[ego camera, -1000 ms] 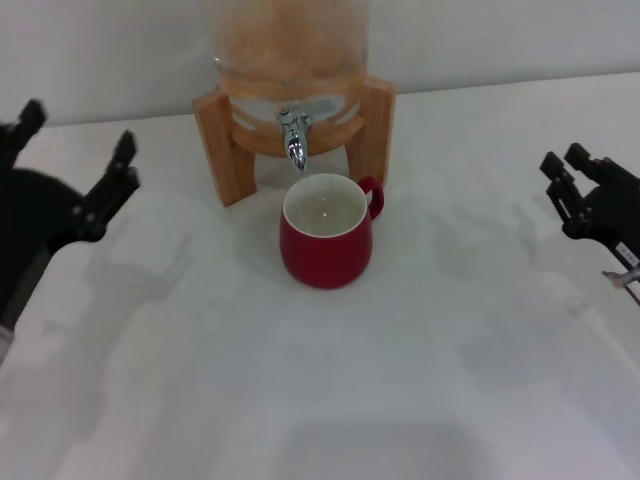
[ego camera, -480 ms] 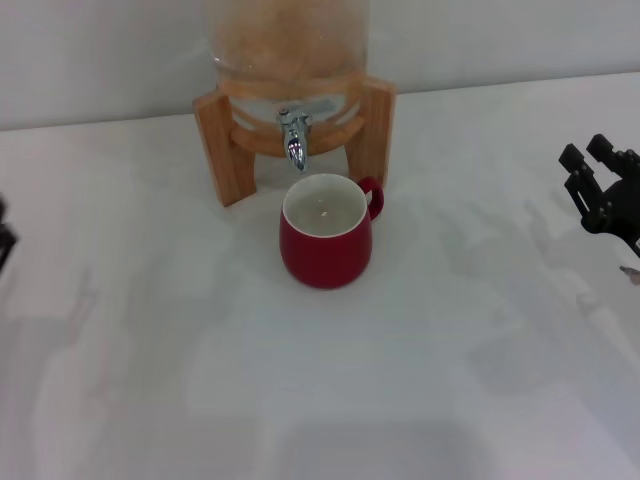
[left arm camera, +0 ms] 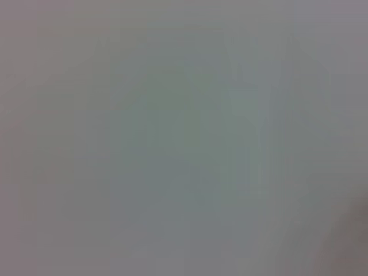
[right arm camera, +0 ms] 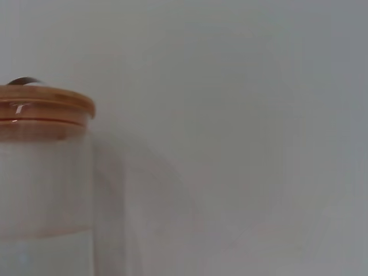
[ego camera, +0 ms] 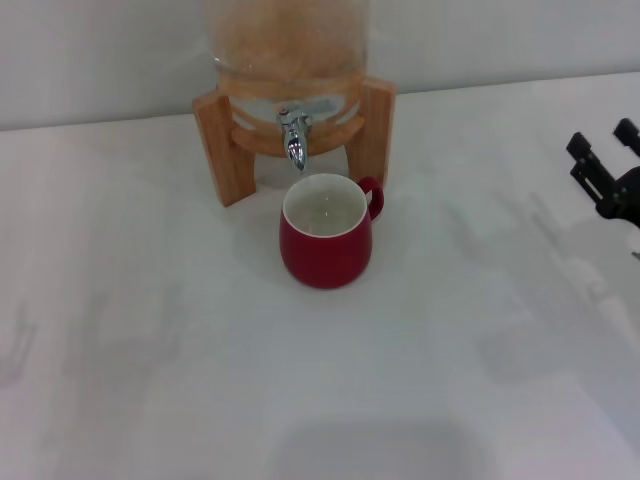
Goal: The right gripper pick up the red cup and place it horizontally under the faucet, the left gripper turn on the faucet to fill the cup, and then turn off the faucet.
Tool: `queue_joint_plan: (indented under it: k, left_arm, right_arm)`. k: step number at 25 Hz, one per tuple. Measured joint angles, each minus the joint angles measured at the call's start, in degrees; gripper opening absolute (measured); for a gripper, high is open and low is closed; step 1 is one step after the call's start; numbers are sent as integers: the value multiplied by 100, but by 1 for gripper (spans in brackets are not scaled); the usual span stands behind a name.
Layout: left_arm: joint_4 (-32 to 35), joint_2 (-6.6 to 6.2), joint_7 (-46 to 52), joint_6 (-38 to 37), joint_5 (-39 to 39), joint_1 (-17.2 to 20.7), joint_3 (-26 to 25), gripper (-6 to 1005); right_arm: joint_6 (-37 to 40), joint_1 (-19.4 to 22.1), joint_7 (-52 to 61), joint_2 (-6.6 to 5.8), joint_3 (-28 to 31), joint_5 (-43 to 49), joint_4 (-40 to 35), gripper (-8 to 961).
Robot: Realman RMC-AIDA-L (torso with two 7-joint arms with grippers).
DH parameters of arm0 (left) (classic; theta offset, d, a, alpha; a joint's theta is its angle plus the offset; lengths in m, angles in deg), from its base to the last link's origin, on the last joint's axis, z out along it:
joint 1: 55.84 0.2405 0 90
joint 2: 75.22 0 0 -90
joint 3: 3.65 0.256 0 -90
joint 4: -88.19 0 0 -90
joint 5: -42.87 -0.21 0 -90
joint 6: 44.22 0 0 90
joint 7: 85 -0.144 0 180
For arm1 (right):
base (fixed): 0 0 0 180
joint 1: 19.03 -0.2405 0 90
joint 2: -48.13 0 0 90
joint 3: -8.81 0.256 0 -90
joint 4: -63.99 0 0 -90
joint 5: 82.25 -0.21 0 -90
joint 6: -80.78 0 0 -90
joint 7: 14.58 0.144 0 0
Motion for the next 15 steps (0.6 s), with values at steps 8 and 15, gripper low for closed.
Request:
queue_joint_plan:
  k: [8, 15]
  left_arm:
    - [-16, -14, 64, -159, 118, 110, -26, 881]
    - [-140, -18, 221, -344, 258, 13, -234, 880]
  right_arm:
    - [65, 7, 9, 11, 258, -56, 0, 728]
    - [134, 7, 141, 8, 297, -94, 1, 845]
